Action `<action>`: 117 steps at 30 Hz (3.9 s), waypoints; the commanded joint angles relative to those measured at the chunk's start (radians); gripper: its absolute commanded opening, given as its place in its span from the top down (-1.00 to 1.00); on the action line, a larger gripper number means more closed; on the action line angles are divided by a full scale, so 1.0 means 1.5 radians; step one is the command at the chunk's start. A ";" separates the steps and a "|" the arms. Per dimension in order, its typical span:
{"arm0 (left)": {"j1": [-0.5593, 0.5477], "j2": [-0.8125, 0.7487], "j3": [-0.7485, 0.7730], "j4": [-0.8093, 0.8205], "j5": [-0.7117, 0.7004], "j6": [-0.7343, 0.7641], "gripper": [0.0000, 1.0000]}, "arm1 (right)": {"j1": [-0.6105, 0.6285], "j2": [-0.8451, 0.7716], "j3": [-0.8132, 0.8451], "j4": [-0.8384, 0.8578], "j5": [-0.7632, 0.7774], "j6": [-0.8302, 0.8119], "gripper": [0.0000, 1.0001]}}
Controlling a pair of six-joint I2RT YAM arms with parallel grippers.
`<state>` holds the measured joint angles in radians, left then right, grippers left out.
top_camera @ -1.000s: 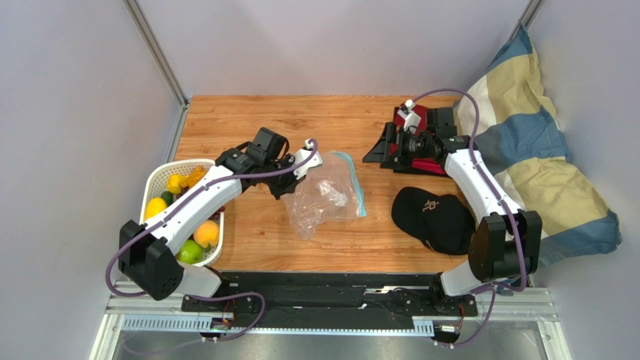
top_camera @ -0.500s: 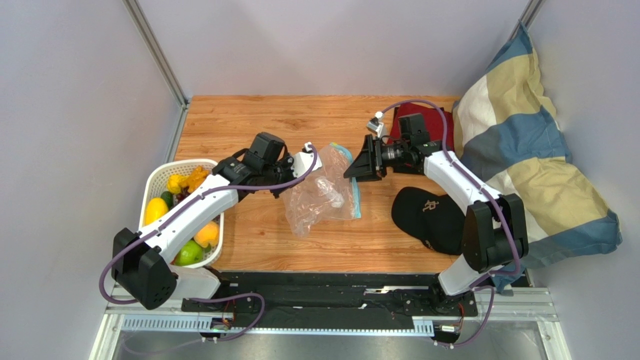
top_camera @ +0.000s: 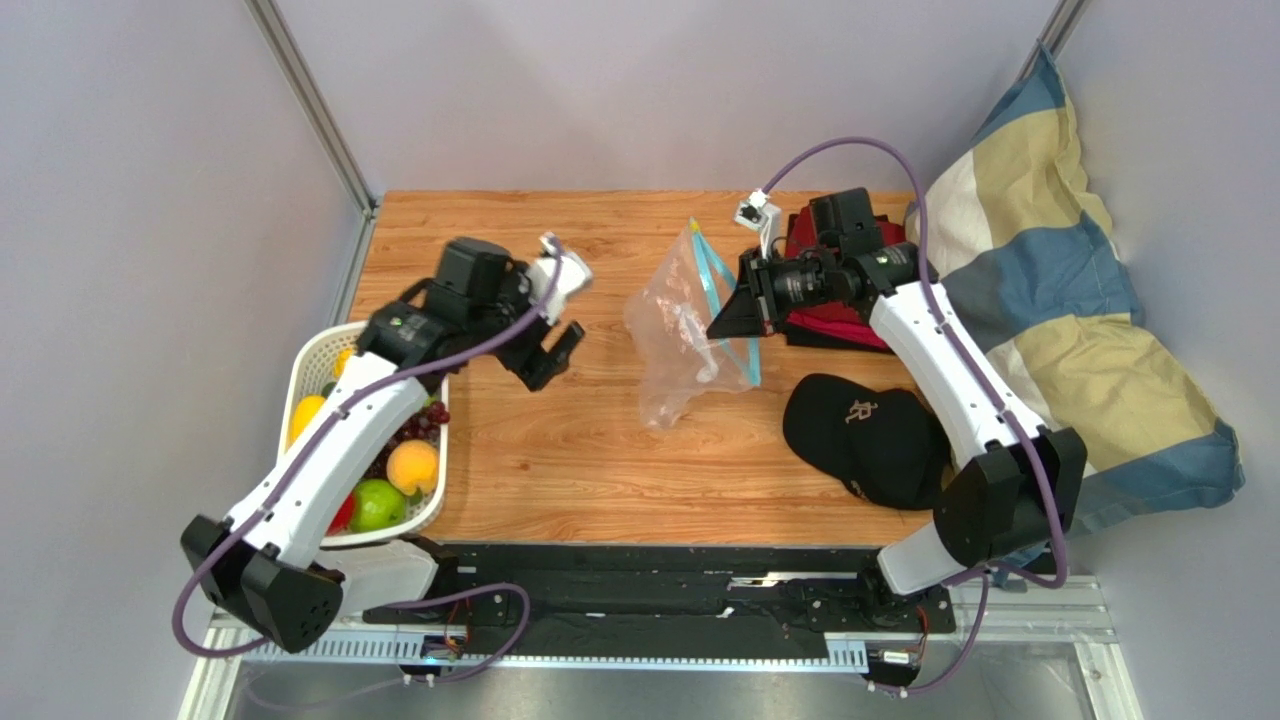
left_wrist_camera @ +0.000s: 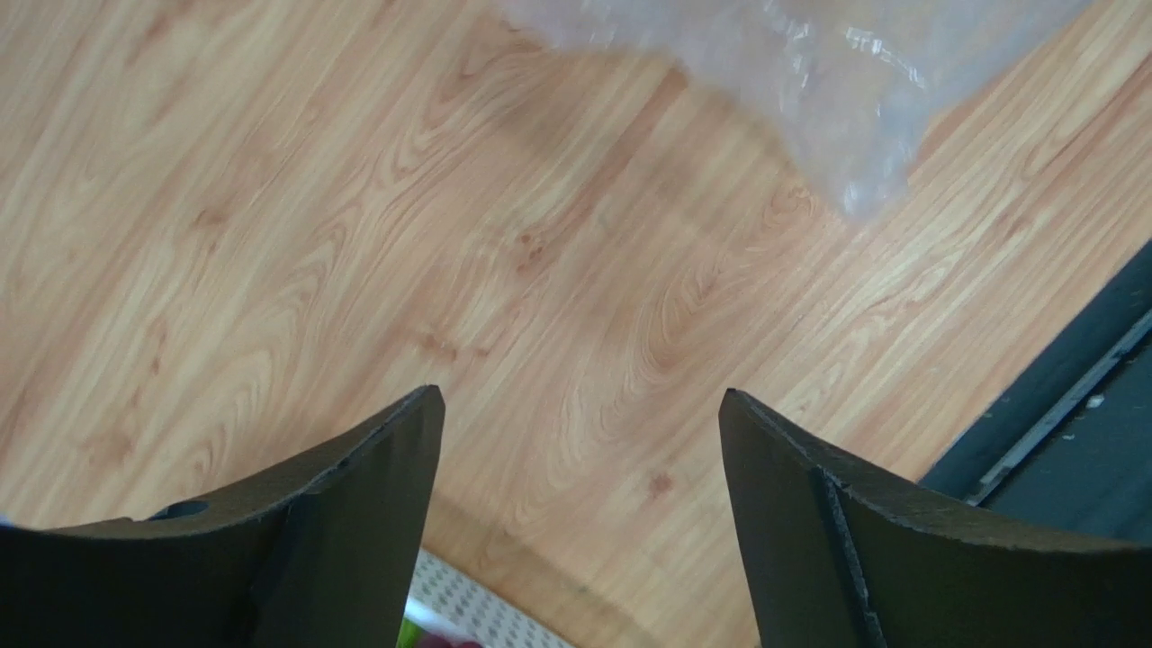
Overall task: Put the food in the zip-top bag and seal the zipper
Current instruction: Open the zipper of the food storage bag.
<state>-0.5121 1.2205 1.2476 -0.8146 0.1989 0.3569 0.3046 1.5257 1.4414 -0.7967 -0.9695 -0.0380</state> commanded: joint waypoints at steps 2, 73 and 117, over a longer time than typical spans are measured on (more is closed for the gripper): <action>0.099 -0.048 0.149 -0.106 0.099 -0.154 -0.69 | 0.017 -0.061 0.089 -0.163 0.089 -0.307 1.00; -0.120 0.092 0.125 0.122 -0.023 -0.601 1.00 | 0.324 -0.464 -0.237 0.178 0.718 0.126 -0.62; -0.018 0.091 0.069 0.023 -0.126 -0.478 1.00 | 0.088 -0.200 -0.111 -0.022 0.481 0.244 1.00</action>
<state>-0.5613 1.3888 1.3865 -0.6819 0.0223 -0.5495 0.4648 1.2934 1.2201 -0.7052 -0.1078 0.5549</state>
